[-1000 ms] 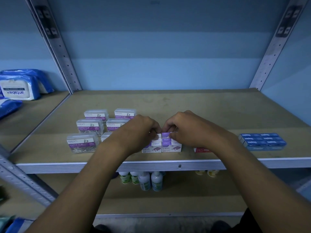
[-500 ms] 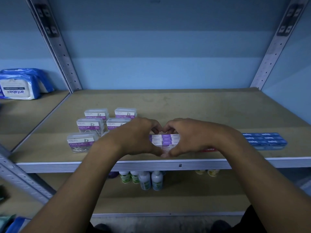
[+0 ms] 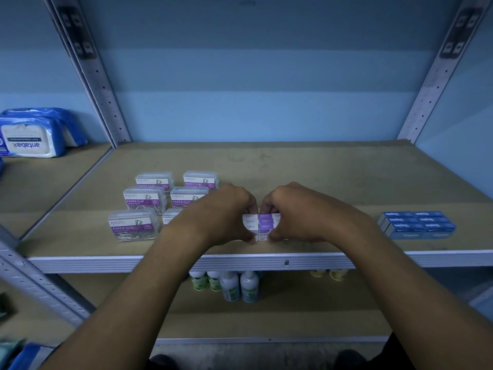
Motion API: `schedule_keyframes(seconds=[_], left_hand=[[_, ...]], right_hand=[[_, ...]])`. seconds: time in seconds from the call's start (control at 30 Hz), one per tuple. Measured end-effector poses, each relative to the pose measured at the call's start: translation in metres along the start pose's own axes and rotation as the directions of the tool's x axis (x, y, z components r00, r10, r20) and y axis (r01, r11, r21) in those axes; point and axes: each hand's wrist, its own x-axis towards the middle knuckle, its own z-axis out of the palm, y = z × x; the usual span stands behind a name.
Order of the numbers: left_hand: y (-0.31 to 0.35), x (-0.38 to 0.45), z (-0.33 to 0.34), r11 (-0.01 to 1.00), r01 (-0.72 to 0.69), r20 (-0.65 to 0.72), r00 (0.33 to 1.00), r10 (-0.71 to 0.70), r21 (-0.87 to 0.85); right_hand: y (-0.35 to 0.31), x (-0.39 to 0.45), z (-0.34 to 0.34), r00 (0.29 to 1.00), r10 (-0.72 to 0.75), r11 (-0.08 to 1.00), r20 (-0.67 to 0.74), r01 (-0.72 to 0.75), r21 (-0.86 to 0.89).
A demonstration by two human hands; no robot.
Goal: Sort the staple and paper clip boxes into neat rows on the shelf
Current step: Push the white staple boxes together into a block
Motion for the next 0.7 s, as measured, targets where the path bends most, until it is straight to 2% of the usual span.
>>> schedule_keyframes(seconds=[0.17, 0.27, 0.37, 0.47, 0.57, 0.7], left_hand=[[-0.001, -0.003, 0.000, 1.000, -0.011, -0.013, 1.000, 0.011, -0.011], [-0.004, -0.008, -0.010, 0.999, -0.039, -0.054, 0.998, 0.037, -0.035], [-0.013, -0.018, -0.028, 0.993, -0.087, -0.173, 0.982, 0.072, -0.085], [-0.030, -0.030, -0.040, 0.975, -0.123, -0.308, 0.949, 0.062, -0.184], [-0.056, -0.041, -0.047, 0.986, -0.077, -0.365, 0.931, 0.018, -0.149], [-0.093, -0.054, -0.048, 0.994, 0.054, -0.377, 0.922, -0.087, -0.097]], right_hand=[[-0.001, 0.001, -0.002, 0.999, -0.011, 1.000, 0.046, 0.010, 0.008], [-0.001, 0.000, -0.011, 0.998, -0.032, 0.996, 0.047, 0.028, 0.084], [-0.002, 0.000, -0.021, 0.998, -0.059, 0.982, -0.033, 0.064, 0.177], [-0.009, 0.009, -0.018, 0.983, -0.072, 0.969, -0.168, 0.109, 0.221], [-0.021, 0.021, -0.008, 0.963, -0.106, 0.968, -0.247, 0.157, 0.197], [-0.039, 0.035, 0.002, 0.956, -0.155, 0.962, -0.248, 0.204, 0.184]])
